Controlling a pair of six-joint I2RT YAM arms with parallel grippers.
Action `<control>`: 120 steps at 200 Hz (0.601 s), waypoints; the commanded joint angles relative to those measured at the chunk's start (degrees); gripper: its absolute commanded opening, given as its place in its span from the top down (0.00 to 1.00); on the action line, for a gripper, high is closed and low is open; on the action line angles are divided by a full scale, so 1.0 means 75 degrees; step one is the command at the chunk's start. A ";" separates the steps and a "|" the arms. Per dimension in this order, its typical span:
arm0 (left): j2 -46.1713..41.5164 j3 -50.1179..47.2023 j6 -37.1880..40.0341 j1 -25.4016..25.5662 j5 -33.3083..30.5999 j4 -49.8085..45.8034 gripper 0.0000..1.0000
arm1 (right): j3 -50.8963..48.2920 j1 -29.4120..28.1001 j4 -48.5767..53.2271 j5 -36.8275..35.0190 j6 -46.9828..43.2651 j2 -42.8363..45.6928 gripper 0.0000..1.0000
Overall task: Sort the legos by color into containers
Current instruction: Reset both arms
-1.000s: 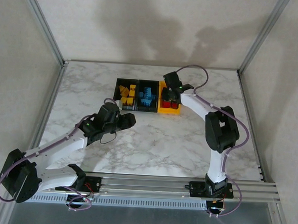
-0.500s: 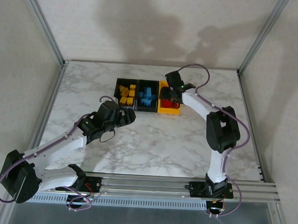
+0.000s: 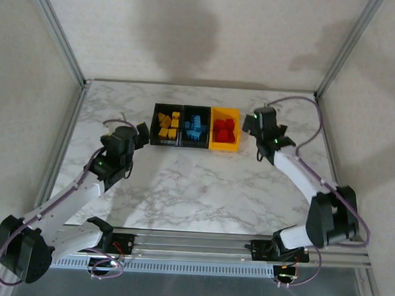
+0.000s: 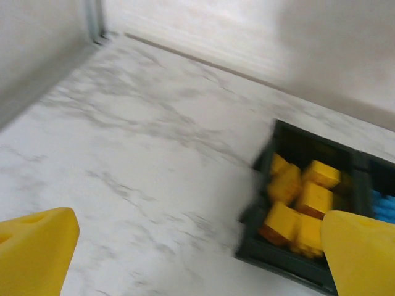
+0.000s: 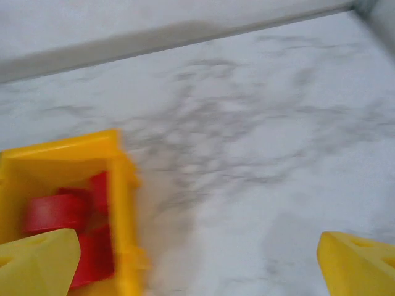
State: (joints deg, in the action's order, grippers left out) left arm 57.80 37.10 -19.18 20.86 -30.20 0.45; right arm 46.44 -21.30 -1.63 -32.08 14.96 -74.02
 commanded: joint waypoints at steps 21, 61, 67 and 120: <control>0.0370 -0.1454 0.0818 -0.1820 -0.0130 0.2696 0.00 | -0.2641 0.0669 -0.4295 -0.1231 -0.1546 0.1224 0.01; 0.1589 -0.1998 0.0975 -0.2225 0.0020 0.4506 0.00 | -0.4170 0.1161 -0.7578 -0.1177 -0.2077 0.0194 0.01; 0.1781 -0.2179 0.0971 -0.2219 -0.0018 0.4966 0.00 | -0.4386 0.1186 -0.8015 -0.1162 -0.2192 -0.0024 0.01; 0.2700 -0.3353 0.1176 -0.2125 0.0335 0.8723 0.00 | -0.4779 0.1458 -0.9980 0.0589 -0.2265 -0.1483 0.01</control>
State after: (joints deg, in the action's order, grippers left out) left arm 76.42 14.04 -12.51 4.75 -29.80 47.24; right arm 11.14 -11.35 -62.72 -34.59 -0.71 -82.00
